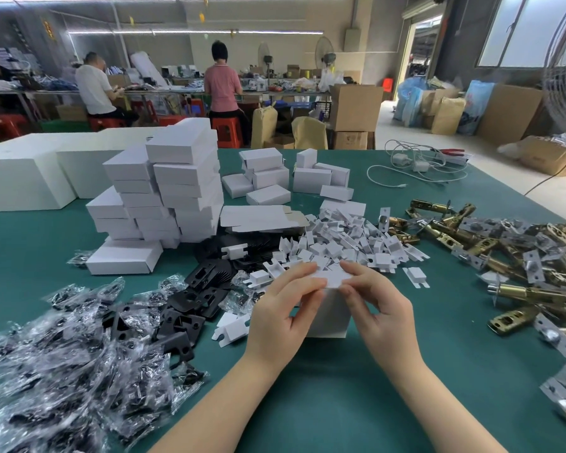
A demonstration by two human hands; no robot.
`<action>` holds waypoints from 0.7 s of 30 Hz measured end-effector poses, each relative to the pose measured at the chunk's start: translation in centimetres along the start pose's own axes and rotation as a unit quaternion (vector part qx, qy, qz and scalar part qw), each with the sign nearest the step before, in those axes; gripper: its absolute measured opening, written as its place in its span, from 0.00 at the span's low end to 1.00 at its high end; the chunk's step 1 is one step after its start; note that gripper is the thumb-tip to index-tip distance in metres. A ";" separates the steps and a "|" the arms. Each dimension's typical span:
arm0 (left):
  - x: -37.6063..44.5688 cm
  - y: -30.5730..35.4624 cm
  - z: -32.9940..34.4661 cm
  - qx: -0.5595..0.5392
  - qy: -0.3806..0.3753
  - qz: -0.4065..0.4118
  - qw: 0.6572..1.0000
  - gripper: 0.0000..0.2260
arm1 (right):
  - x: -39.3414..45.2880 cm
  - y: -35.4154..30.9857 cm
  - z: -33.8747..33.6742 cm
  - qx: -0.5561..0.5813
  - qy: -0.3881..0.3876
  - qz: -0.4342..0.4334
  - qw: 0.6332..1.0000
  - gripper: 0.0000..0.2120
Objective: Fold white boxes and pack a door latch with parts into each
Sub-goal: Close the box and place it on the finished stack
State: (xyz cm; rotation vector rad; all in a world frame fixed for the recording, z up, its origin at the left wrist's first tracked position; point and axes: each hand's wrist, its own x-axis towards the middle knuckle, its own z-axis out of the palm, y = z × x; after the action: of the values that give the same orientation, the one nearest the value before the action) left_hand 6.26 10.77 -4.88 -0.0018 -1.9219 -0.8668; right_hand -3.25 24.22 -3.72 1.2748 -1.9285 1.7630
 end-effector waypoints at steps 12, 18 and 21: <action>7.2 4.3 -2.0 0.268 -0.364 -0.090 0.887 0.22 | -1.6 1.3 0.9 -0.006 -0.013 0.039 0.999 0.31; 11.7 5.3 -4.7 0.214 -0.353 -0.121 0.903 0.10 | -2.0 1.2 0.3 0.015 0.017 0.080 0.997 0.29; 14.8 4.8 -10.6 -0.016 -0.072 -0.196 0.978 0.06 | -1.8 1.5 0.3 0.008 0.024 0.099 0.995 0.29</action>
State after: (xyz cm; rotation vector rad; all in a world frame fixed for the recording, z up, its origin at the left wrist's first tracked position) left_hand 8.68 3.09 12.14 0.3136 -2.0787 -1.1851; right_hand -3.16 24.60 -6.02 1.0681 -2.0794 1.8858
